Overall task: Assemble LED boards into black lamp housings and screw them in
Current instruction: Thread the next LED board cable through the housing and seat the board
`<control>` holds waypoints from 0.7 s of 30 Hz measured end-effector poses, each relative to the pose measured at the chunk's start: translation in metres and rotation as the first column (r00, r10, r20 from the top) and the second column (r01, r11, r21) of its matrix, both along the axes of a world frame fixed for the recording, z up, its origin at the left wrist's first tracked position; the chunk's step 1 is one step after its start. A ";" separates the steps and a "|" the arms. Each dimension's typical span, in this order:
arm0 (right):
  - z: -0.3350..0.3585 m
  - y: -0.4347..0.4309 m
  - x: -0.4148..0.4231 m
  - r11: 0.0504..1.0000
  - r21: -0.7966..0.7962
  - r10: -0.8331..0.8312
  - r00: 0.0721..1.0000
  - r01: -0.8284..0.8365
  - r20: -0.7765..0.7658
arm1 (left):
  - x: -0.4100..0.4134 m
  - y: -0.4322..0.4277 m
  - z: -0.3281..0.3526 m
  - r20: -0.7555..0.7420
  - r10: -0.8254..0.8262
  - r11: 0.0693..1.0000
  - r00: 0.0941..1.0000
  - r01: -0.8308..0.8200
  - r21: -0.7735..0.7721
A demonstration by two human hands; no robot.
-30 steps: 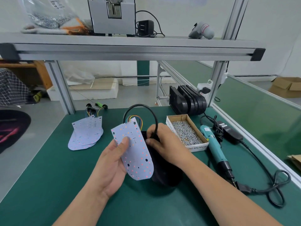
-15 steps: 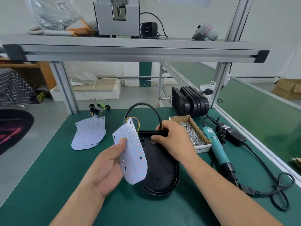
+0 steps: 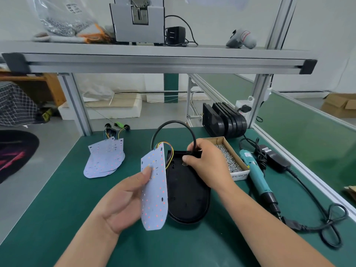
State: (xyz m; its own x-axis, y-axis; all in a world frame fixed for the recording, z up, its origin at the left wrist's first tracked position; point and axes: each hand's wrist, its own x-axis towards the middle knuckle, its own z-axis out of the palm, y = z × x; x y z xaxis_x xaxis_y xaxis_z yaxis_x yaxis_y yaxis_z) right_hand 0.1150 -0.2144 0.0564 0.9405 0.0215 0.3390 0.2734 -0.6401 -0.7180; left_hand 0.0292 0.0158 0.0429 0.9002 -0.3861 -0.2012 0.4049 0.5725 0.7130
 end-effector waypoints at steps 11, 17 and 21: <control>-0.004 0.015 -0.011 0.905 0.344 0.319 0.934 -0.251 -0.158 | 0.006 -0.014 -0.016 0.086 0.272 0.944 0.959 -0.283 0.168; -0.004 -0.001 -0.008 0.485 0.812 0.768 0.602 -0.324 -0.218 | 0.005 -0.010 -0.010 -0.032 0.298 0.955 0.954 -0.298 0.016; -0.011 0.008 -0.013 0.612 0.647 0.720 0.658 -0.455 -0.219 | 0.005 -0.007 -0.012 -0.042 0.264 0.964 0.964 -0.264 -0.002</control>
